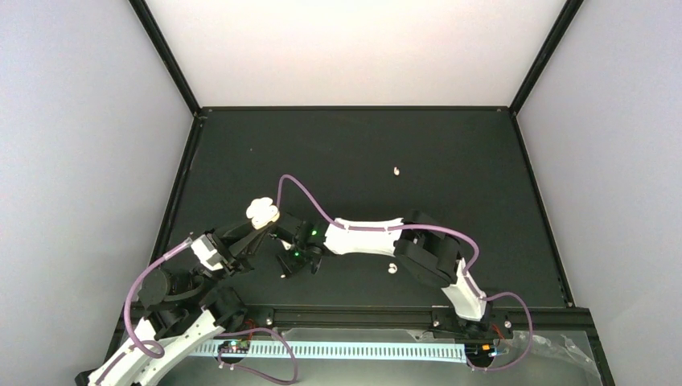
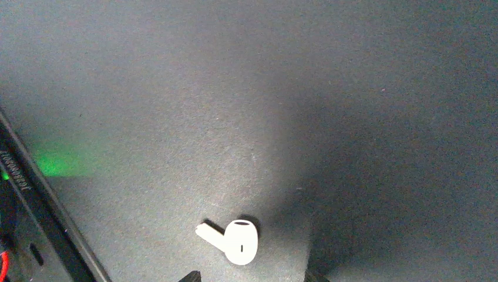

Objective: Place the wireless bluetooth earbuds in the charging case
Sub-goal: Pick up the earbud from the center of the board.

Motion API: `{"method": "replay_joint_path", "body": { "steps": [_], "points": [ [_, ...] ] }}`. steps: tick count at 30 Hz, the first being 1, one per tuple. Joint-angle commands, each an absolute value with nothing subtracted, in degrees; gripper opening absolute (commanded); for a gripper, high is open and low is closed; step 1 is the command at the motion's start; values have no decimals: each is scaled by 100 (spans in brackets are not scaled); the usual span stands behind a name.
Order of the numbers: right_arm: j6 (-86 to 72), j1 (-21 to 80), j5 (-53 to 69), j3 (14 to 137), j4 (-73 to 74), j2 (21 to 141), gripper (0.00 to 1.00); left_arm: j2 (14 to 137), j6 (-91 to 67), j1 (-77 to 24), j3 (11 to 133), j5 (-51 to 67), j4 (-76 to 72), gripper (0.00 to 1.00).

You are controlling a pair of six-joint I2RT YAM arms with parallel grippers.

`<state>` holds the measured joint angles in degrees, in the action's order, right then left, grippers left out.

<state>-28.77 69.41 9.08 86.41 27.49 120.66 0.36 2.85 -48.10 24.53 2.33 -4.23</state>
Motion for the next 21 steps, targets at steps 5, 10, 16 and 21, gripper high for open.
{"method": "replay_joint_path", "body": {
  "steps": [5, 10, 16, 21],
  "points": [
    [-3295, 6996, 420, 8938, 2861, 12275, 45, -725, 286, -4817, 2540, 90, -307, 2],
    [-3271, 7004, 191, 9202, 3078, 12447, 45, -747, 316, -4816, 2549, 55, -291, 2],
    [-3150, 7125, -54, 9347, 3267, 12590, 42, -808, 310, -4819, 2617, -23, -191, 2],
    [-3088, 7224, -204, 9423, 3389, 12694, 41, -807, 299, -4816, 2663, -30, -145, 2]
  ]
}}
